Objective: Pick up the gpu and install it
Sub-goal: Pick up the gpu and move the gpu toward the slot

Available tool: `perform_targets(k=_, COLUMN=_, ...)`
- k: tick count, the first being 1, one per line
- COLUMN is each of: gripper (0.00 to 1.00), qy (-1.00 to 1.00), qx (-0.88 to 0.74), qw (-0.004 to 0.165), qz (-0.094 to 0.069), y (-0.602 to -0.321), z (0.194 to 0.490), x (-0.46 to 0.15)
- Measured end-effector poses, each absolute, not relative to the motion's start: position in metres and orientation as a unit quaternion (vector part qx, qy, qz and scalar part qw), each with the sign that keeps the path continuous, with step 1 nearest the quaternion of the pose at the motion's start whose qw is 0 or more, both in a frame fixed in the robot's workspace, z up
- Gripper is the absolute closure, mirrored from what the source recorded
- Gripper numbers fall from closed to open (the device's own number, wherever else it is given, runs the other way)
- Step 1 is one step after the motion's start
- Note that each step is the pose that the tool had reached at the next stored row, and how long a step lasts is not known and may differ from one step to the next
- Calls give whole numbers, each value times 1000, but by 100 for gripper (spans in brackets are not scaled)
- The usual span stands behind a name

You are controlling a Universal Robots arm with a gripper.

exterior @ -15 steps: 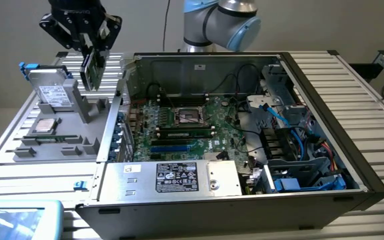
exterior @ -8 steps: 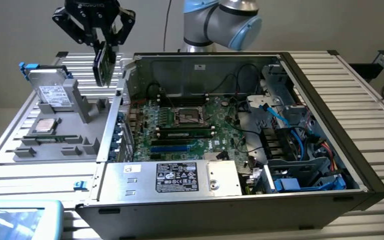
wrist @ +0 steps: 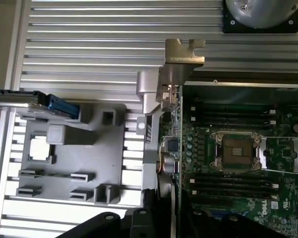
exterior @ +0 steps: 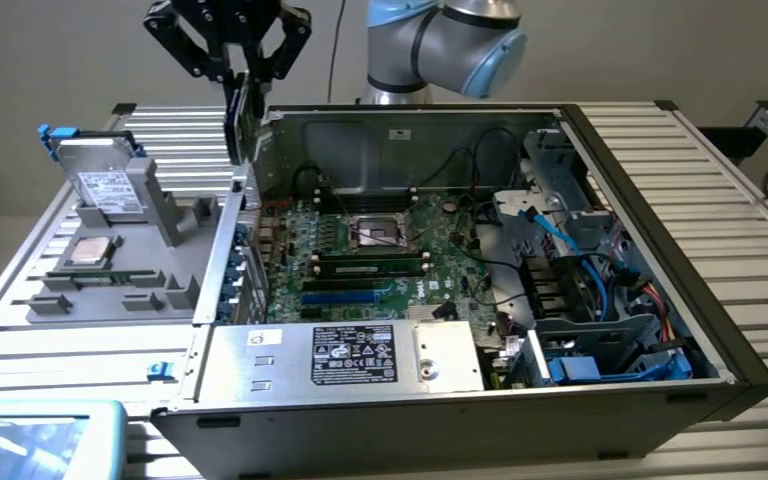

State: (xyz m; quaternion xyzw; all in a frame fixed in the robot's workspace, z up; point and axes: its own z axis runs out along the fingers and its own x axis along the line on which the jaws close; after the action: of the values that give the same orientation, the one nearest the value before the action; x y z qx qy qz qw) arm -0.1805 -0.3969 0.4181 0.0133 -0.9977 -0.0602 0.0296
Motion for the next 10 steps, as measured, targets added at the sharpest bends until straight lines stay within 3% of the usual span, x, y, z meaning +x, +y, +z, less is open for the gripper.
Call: perform_targets(k=10, gripper=71, qy=-998, qx=13, qw=31, qz=-60, y=-399, z=422, x=-135)
